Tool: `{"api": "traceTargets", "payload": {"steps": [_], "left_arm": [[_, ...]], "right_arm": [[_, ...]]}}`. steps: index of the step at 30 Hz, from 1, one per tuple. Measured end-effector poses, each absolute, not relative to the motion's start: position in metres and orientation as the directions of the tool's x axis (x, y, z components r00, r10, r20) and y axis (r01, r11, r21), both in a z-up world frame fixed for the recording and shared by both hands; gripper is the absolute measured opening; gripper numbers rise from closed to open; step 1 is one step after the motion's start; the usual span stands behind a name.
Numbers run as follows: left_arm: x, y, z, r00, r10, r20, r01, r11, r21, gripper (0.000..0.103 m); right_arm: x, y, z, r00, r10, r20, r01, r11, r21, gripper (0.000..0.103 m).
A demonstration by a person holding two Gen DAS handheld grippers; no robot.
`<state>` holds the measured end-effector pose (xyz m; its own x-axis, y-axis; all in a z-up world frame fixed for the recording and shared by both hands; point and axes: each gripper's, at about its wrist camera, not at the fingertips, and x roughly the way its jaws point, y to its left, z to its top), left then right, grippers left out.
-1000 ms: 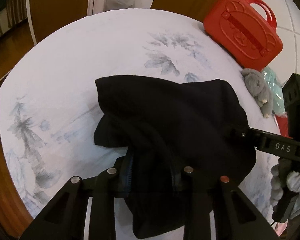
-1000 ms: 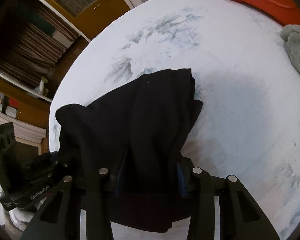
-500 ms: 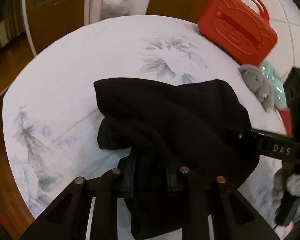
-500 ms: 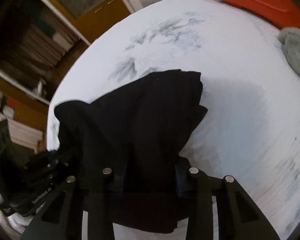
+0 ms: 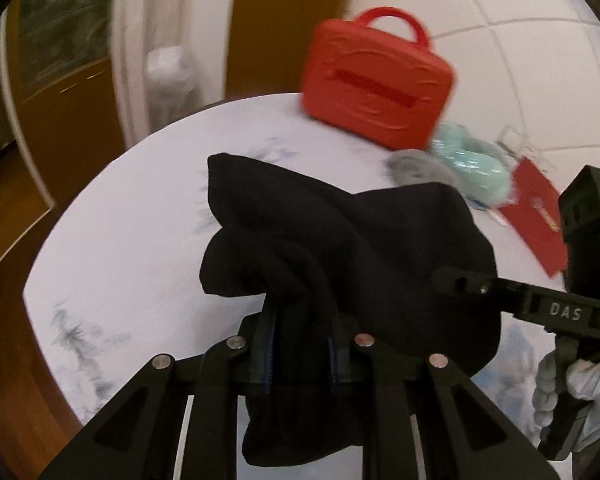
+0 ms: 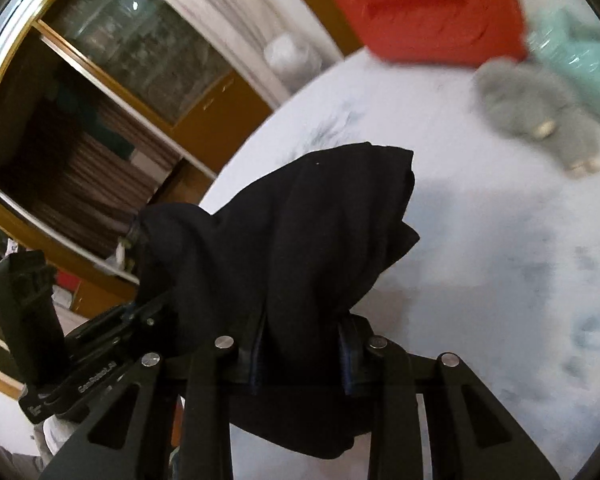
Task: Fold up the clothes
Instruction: 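Grasp the folded black bundle with both grippers and carry it toward the pink shirt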
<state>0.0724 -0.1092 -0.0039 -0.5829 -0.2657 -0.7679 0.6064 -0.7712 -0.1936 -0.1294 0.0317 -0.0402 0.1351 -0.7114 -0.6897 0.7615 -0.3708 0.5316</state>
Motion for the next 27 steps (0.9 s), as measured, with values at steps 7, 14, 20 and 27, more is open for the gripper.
{"api": "traceTargets", "payload": {"steps": [7,14,20,27], "left_arm": [[0.021,-0.046,0.014,-0.652,-0.109,-0.75,0.408,-0.885,-0.226,0.018],[-0.036,0.02,0.025,-0.671,0.119,-0.732,0.113,-0.959,-0.26,0.018],[-0.066,0.087,0.038,-0.648,0.252,-0.719,-0.092,-0.963,-0.255,0.018],[-0.09,0.17,0.046,-0.616,0.333,-0.714,-0.223,-0.943,-0.247,0.018]], "right_arm": [[-0.141,0.127,-0.006,-0.085,-0.691,-0.718,0.726,-0.536,0.43,0.028],[-0.148,0.225,0.011,-0.305,-0.616,-0.726,0.557,-0.734,0.389,0.028],[-0.14,0.308,0.027,-0.441,-0.543,-0.715,0.402,-0.831,0.383,0.028],[-0.136,0.391,0.031,-0.518,-0.479,-0.708,0.283,-0.878,0.387,0.028]]}}
